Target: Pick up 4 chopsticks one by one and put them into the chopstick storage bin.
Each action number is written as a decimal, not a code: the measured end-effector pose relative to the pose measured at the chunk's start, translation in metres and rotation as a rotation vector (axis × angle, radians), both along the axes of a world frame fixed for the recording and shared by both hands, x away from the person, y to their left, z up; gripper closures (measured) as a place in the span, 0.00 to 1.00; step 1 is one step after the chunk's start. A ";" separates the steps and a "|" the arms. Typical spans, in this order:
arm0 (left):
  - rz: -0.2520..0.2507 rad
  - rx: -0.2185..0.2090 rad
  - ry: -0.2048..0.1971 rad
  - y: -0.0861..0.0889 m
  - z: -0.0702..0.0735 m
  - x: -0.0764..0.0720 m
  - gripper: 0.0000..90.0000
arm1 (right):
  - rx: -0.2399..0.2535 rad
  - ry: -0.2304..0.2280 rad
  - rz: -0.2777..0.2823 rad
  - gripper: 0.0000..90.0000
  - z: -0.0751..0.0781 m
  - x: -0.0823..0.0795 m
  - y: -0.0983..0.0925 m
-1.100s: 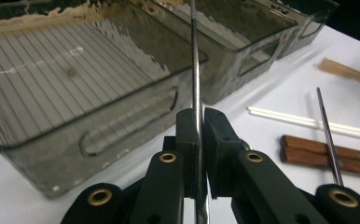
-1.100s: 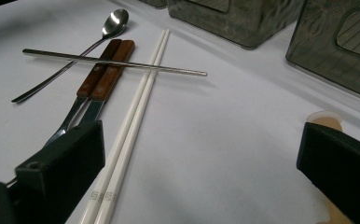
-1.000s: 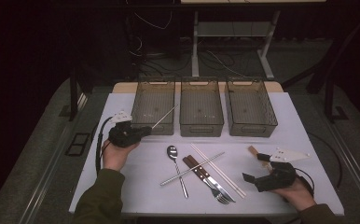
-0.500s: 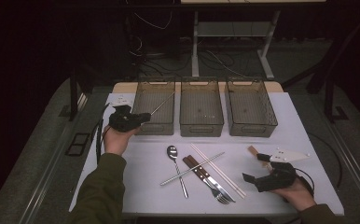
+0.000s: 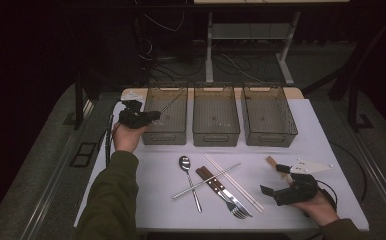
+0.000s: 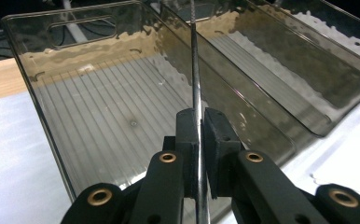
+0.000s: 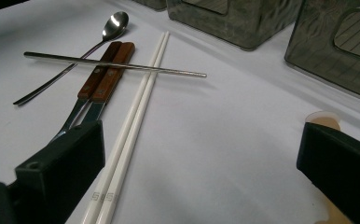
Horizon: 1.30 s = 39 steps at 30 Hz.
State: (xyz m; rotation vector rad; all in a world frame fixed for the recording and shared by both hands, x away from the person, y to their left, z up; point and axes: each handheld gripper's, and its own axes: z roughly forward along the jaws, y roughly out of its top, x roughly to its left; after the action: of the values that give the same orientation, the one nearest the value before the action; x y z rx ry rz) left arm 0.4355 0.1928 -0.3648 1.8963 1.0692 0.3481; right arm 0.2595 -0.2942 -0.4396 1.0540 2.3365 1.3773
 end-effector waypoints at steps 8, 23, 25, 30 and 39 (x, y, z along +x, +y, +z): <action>0.018 0.011 0.009 -0.005 -0.001 0.022 0.94 | 0.005 0.001 -0.001 0.01 0.000 0.000 0.000; 0.078 0.062 0.085 -0.012 -0.024 0.048 0.94 | 0.012 0.001 0.004 0.01 0.000 0.000 0.000; 0.078 0.070 0.091 -0.013 -0.026 0.049 0.94 | 0.012 0.001 0.004 0.01 0.000 0.000 0.000; 0.087 0.102 0.088 -0.019 -0.030 0.050 0.84 | 0.012 -0.001 0.006 0.01 0.000 0.000 0.000; 0.087 0.023 0.091 -0.015 -0.027 0.047 0.50 | 0.008 -0.003 0.011 0.01 0.000 0.000 0.000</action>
State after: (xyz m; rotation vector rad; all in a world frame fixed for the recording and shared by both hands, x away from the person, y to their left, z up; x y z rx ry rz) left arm 0.4824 0.1780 -0.3921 1.9048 1.2157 0.3268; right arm 0.2597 -0.2938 -0.4394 1.0424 2.3399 1.3917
